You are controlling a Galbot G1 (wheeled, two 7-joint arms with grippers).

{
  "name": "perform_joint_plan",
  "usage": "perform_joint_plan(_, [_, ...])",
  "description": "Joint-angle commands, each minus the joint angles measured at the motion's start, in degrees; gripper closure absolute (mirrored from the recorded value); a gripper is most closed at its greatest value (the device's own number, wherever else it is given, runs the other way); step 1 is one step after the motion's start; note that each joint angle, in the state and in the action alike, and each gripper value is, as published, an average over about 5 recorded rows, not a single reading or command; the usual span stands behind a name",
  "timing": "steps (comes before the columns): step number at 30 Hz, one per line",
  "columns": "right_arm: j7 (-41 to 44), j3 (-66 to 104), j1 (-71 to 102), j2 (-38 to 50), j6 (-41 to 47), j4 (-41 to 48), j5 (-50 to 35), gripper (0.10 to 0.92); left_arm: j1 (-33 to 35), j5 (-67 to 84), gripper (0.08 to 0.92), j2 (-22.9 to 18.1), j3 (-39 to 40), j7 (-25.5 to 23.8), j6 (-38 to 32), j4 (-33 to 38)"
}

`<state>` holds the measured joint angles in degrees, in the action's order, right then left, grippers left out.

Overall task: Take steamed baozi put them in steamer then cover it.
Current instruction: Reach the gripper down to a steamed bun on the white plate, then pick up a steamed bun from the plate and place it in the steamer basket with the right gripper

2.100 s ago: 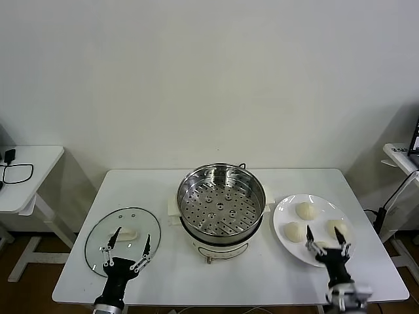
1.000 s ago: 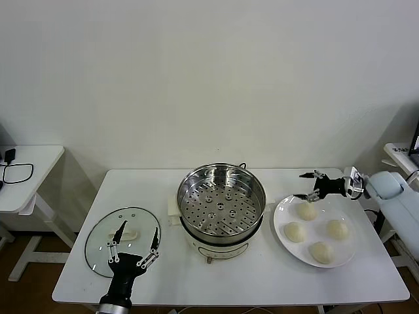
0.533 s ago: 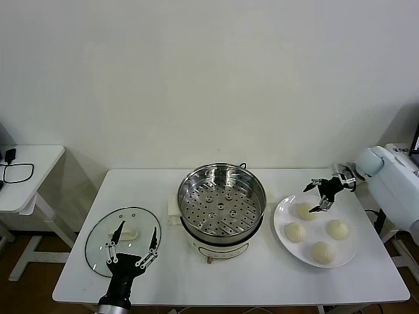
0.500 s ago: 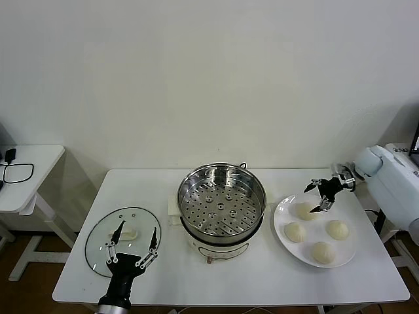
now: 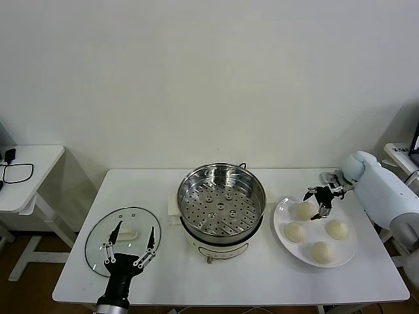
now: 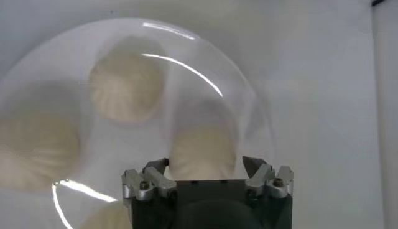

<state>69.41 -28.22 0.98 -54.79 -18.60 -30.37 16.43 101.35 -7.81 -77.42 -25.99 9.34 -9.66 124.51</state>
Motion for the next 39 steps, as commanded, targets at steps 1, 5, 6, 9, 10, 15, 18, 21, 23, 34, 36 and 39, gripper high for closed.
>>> perform_joint_plan(1, [-0.68, -0.54, 0.18, -1.39, -0.67, 0.98, 2.45, 0.295, -0.07, 0.16, 0.177, -0.01, -0.14, 0.22, -0.07, -0.05])
perform_joint_plan(5, [-0.14, -1.51, -0.51, -0.01, -0.99, -2.3, 1.95, 0.354, -0.09, 0.24, 0.177, 0.03, -0.3, 0.37, -0.01, 0.05])
perform_joint_plan(6, [0.14, -2.25, -1.05, 0.73, -1.06, -3.87, 1.59, 0.361, -0.11, 0.27, 0.177, 0.06, -0.34, 0.4, 0.03, 0.09])
perform_joint_plan(9, [1.07, -5.18, -3.78, 3.34, -1.58, -9.75, -0.24, 0.372, -0.19, 0.38, 0.177, 0.19, -0.41, 0.45, 0.18, 0.28])
perform_joint_plan(10, [1.29, -6.31, -5.28, 4.26, -2.11, -12.33, -1.0, 0.375, -0.23, 0.41, 0.177, 0.24, -0.41, 0.47, 0.22, 0.38])
perform_joint_plan(15, [1.43, -12.62, -15.18, 5.2, -9.23, -23.29, -6.13, 0.376, -0.39, 0.55, 0.177, 0.44, -0.29, 0.53, 0.51, 0.86])
perform_joint_plan(18, [0.79, -16.92, -21.04, 2.96, -15.34, -27.32, -7.95, 0.373, -0.34, 0.61, 0.177, 0.48, -0.18, 0.63, 0.63, 1.29])
perform_joint_plan(21, [0.36, -19.93, -25.58, -0.86, -20.71, -30.26, -7.47, 0.375, -0.08, 0.68, 0.177, 0.48, -0.14, 0.74, 0.62, 1.78])
perform_joint_plan(23, [0.27, -21.89, -28.04, -3.32, -22.92, -31.95, -7.22, 0.374, 0.18, 0.71, 0.177, 0.49, -0.18, 0.81, 0.57, 2.15])
perform_joint_plan(34, [0.0, -26.78, -27.27, -10.6, -26.57, -41.11, -0.5, 0.384, 0.78, 0.96, 0.177, 0.5, -0.5, 1.22, 0.07, 2.9])
perform_joint_plan(36, [-0.01, -27.19, -25.9, -11.55, -26.43, -40.68, 1.0, 0.386, 0.74, 0.98, 0.177, 0.51, -0.48, 1.27, 0.0, 2.94])
perform_joint_plan(39, [-0.02, -27.21, -23.5, -13.22, -26.35, -38.48, 3.34, 0.389, 0.64, 1.08, 0.177, 0.53, -0.4, 1.36, -0.03, 3.09])
